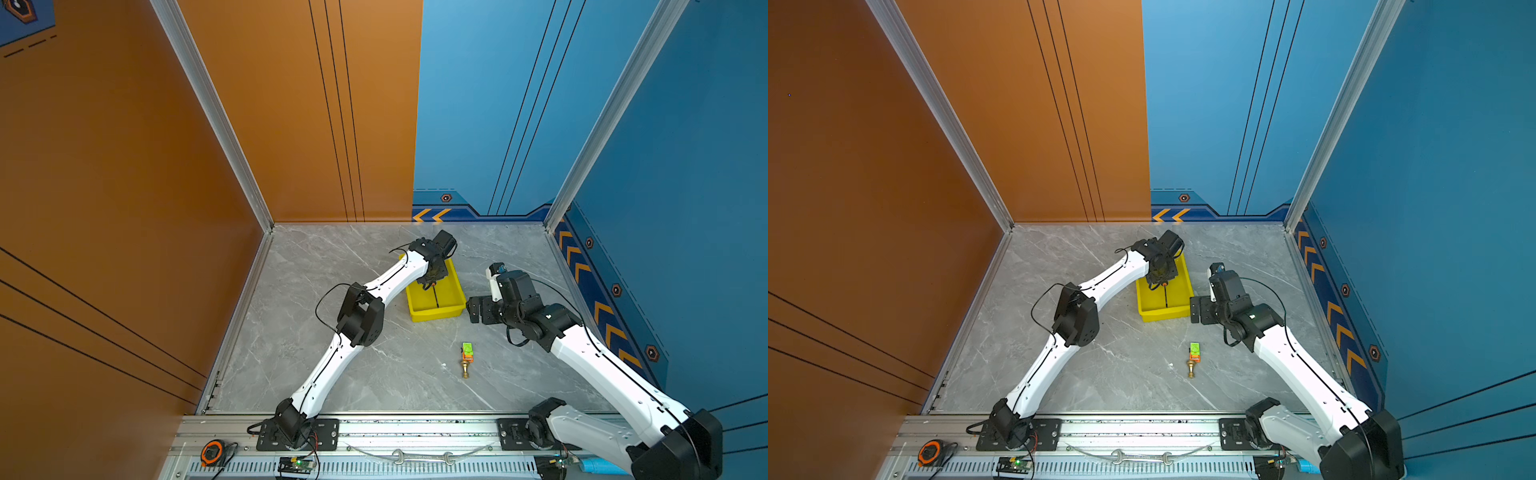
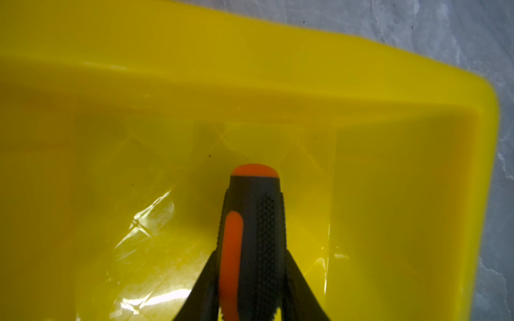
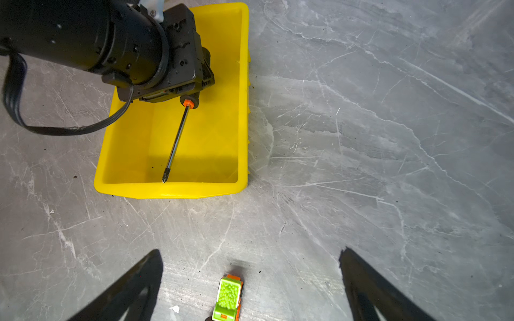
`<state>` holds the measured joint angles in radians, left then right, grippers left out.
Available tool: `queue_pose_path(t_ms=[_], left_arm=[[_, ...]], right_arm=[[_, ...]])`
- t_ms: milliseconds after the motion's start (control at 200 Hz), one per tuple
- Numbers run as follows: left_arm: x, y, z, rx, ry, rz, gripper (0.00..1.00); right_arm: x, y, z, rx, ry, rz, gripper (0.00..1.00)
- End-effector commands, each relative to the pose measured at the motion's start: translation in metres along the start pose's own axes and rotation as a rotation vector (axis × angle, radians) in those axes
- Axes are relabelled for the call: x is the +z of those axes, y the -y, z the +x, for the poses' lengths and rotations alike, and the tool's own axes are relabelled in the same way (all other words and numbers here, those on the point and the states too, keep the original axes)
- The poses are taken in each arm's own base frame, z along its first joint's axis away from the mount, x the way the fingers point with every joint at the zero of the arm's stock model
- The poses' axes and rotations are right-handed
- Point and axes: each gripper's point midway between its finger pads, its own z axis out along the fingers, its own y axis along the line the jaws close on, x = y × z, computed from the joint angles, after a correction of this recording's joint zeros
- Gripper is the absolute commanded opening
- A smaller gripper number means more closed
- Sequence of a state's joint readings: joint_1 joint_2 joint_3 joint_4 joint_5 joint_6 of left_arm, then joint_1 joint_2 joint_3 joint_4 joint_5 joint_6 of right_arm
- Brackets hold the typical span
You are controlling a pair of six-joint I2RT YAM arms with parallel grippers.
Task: Put the screwdriver in the bin
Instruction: Place the screwdriver in the bin.
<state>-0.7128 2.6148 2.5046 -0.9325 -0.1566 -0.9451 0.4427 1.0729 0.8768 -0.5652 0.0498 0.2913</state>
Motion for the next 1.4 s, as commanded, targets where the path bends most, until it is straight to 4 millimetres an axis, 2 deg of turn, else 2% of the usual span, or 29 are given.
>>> queue_pose_path(t_ms=[0,335,481,656,831,926,986,1186,1281,1397], left_arm=[[0.004,-0.009,-0.006,-0.047,0.029,-0.036,0.00],[0.000,-0.013,-0.009,-0.092,0.067,-0.063,0.03],[0.001,-0.015,-0.008,-0.072,0.081,-0.080,0.10],[0.009,-0.018,-0.004,-0.082,0.074,-0.092,0.17],[0.006,-0.016,-0.003,-0.070,0.076,-0.090,0.31],[0.001,-0.015,-0.004,-0.054,0.082,-0.088,0.51],[-0.003,-0.013,-0.006,-0.042,0.089,-0.082,0.59],[-0.025,-0.004,-0.015,-0.003,0.107,-0.045,0.69],[-0.044,0.006,-0.020,0.051,0.123,-0.010,0.75],[-0.064,0.024,-0.016,0.147,0.109,0.059,0.84]], right_arm=[[-0.003,-0.001,0.001,0.007,0.007,-0.015,1.00],[-0.003,-0.003,0.003,0.003,0.003,-0.024,1.00],[-0.007,-0.012,-0.001,-0.055,0.007,-0.024,1.00],[-0.011,-0.012,0.000,-0.061,0.013,-0.019,1.00],[-0.011,-0.011,-0.001,-0.071,0.013,-0.012,1.00],[-0.011,-0.010,-0.004,-0.070,0.020,-0.009,1.00],[-0.012,-0.010,-0.006,-0.067,0.026,-0.010,1.00],[-0.015,-0.010,-0.010,-0.050,0.044,-0.010,1.00],[-0.016,-0.009,-0.013,-0.048,0.055,-0.002,1.00],[-0.017,-0.005,-0.019,-0.048,0.071,0.018,1.00]])
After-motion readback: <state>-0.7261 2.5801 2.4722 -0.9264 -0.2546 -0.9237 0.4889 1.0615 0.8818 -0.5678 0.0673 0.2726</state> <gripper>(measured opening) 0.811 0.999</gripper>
